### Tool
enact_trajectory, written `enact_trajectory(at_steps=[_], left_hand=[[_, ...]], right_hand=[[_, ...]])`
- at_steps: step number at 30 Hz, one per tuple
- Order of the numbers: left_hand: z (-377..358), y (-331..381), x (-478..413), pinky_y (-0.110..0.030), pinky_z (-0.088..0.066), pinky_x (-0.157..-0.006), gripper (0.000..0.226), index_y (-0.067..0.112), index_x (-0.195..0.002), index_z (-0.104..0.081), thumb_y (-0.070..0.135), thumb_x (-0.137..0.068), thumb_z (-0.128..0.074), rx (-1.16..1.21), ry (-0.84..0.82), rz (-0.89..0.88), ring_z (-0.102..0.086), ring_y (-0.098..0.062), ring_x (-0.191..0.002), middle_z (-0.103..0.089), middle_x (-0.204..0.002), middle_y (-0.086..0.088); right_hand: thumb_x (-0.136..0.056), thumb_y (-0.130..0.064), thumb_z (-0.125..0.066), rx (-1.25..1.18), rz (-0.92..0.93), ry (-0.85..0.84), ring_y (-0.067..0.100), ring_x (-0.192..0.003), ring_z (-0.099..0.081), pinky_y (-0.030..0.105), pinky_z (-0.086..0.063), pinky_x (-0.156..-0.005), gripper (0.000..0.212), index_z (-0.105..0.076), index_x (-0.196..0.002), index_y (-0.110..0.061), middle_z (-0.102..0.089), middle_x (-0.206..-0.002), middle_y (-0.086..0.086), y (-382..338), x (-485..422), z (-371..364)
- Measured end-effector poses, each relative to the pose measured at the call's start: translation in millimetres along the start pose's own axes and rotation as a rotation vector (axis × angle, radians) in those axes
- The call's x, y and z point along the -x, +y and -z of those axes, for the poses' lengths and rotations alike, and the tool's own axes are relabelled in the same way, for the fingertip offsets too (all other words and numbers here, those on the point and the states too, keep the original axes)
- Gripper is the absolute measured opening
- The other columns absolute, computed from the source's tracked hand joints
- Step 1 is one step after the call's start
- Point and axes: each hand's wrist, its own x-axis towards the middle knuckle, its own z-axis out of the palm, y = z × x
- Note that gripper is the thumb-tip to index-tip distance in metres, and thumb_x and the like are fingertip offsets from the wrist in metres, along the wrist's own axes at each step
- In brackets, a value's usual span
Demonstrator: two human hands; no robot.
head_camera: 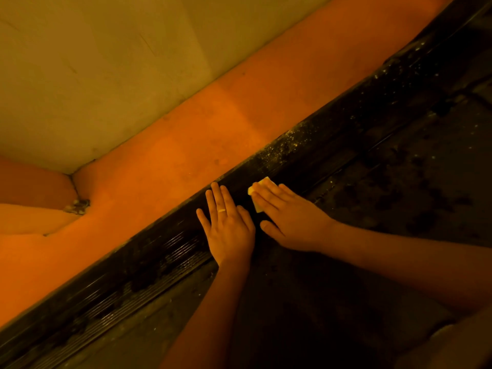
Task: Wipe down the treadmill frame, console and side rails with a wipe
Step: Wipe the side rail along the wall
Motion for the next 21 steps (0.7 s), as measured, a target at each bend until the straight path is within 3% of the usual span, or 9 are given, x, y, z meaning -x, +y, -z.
enact_trajectory(at_steps=[4, 9, 11, 17, 21], left_hand=[[-0.7, -1.0, -0.3, -0.049, 0.001, -0.124, 0.063, 0.011, -0.159, -0.020, 0.038, -0.103, -0.017, 0.005, 0.006, 0.004, 0.002, -0.020, -0.154, -0.005, -0.167, -0.005], [-0.8, -0.7, -0.2, -0.049, 0.004, -0.124, 0.063, 0.012, -0.159, -0.017, 0.040, -0.103, -0.015, 0.014, 0.001, 0.003, 0.005, -0.020, -0.154, -0.001, -0.167, -0.003], [-1.0, -1.3, -0.4, -0.049, 0.003, -0.124, 0.062, 0.012, -0.159, -0.017, 0.040, -0.103, -0.015, 0.012, 0.000, 0.005, 0.005, -0.020, -0.154, -0.001, -0.167, -0.003], [-0.4, -0.3, 0.0, -0.049, 0.003, -0.124, 0.063, 0.012, -0.159, -0.017, 0.040, -0.103, -0.014, 0.007, -0.002, 0.007, 0.005, -0.020, -0.154, -0.002, -0.167, -0.004], [0.5, -0.1, 0.3, -0.049, 0.003, -0.124, 0.063, 0.012, -0.159, -0.017, 0.040, -0.103, -0.015, 0.005, -0.005, 0.005, 0.006, -0.020, -0.154, -0.002, -0.167, -0.004]], right_hand=[[-0.104, -0.045, -0.023, 0.015, 0.011, -0.002, 0.015, -0.152, 0.011, 0.032, 0.010, -0.119, 0.065, -0.004, -0.160, -0.018, 0.002, -0.167, 0.000, 16.3, -7.7, 8.0], [-0.098, -0.052, -0.005, -0.030, -0.266, 0.074, 0.019, -0.153, 0.006, 0.047, -0.007, -0.125, 0.068, -0.004, -0.159, -0.020, -0.001, -0.166, 0.001, 60.0, 7.2, 21.7], [-0.096, -0.054, -0.002, -0.038, -0.328, 0.083, 0.021, -0.153, 0.006, 0.047, -0.006, -0.125, 0.073, -0.005, -0.159, -0.017, 0.001, -0.167, 0.003, 63.7, 7.0, 23.0], [-0.097, -0.053, -0.007, 0.018, -0.140, 0.049, 0.016, -0.150, 0.010, 0.035, 0.006, -0.120, 0.073, -0.005, -0.159, -0.016, 0.002, -0.166, 0.002, 38.3, 0.5, 16.0], [-0.099, -0.051, -0.012, -0.005, -0.270, 0.140, 0.021, -0.153, 0.002, 0.038, 0.002, -0.121, 0.069, -0.010, -0.159, -0.016, -0.007, -0.166, 0.005, 72.6, 3.4, 26.7]])
